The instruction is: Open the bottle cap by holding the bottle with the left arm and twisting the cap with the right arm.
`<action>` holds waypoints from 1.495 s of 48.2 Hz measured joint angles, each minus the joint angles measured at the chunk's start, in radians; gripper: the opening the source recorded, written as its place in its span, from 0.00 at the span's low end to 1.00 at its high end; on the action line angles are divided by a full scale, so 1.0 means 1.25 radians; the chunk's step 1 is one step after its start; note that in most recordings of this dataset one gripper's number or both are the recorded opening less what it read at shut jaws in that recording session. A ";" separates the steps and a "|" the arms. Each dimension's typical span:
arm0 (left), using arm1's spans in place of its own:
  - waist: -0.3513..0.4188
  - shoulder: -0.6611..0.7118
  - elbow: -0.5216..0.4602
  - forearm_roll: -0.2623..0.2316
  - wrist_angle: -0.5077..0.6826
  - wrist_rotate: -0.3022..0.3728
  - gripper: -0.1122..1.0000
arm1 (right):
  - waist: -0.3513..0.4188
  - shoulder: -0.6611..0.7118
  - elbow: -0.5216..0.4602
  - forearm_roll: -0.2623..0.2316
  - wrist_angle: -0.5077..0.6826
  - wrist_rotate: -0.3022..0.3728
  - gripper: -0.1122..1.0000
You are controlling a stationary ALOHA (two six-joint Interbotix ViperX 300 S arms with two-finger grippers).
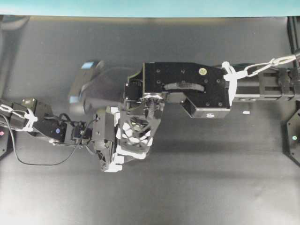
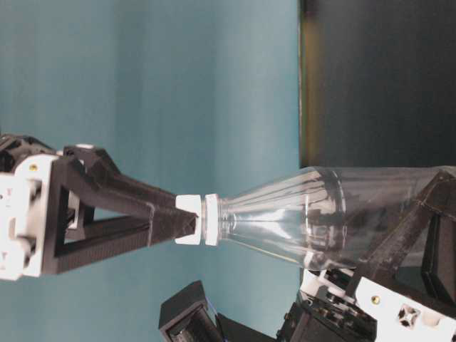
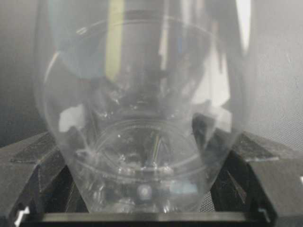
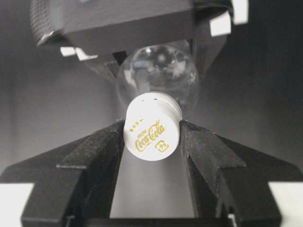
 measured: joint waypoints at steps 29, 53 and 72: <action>-0.001 0.000 0.000 0.000 0.000 0.000 0.83 | 0.001 -0.007 0.013 -0.006 -0.002 -0.589 0.44; -0.001 0.000 0.000 0.000 0.000 0.000 0.83 | 0.006 -0.018 0.034 -0.029 -0.012 -0.569 0.44; -0.001 0.000 -0.001 0.000 0.012 -0.001 0.83 | 0.009 -0.032 0.050 -0.044 -0.018 -0.544 0.44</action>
